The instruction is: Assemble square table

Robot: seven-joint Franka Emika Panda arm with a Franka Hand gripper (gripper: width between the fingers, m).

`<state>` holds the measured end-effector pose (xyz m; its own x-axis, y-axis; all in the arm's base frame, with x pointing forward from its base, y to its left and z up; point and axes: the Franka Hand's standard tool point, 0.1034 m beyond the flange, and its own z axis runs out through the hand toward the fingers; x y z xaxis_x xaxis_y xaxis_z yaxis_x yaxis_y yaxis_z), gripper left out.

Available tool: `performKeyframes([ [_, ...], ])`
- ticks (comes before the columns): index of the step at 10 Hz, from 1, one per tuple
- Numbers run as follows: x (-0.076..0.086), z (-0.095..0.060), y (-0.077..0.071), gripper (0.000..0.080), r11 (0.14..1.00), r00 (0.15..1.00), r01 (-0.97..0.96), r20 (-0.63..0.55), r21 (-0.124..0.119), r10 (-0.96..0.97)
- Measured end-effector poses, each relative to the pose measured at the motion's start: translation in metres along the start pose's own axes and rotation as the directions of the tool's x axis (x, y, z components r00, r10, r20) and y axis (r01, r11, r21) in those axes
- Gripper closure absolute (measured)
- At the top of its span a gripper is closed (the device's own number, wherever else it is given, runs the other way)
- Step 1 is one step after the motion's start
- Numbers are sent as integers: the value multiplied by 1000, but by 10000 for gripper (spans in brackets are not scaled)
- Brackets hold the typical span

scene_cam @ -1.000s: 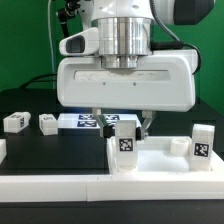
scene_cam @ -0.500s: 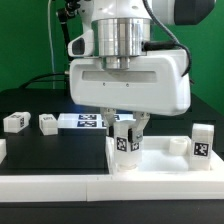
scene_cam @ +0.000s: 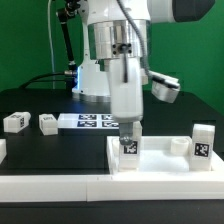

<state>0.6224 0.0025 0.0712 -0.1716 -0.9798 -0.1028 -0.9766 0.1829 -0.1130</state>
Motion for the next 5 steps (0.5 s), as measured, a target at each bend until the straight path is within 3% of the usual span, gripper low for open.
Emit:
performKeyframes([
  [2, -2, 0, 0, 511, 987, 987, -161, -3, 8, 161],
  [4, -2, 0, 0, 502, 992, 992, -127, -3, 7, 127],
  [5, -2, 0, 1, 326, 996, 996, -90, -6, 2, 90],
])
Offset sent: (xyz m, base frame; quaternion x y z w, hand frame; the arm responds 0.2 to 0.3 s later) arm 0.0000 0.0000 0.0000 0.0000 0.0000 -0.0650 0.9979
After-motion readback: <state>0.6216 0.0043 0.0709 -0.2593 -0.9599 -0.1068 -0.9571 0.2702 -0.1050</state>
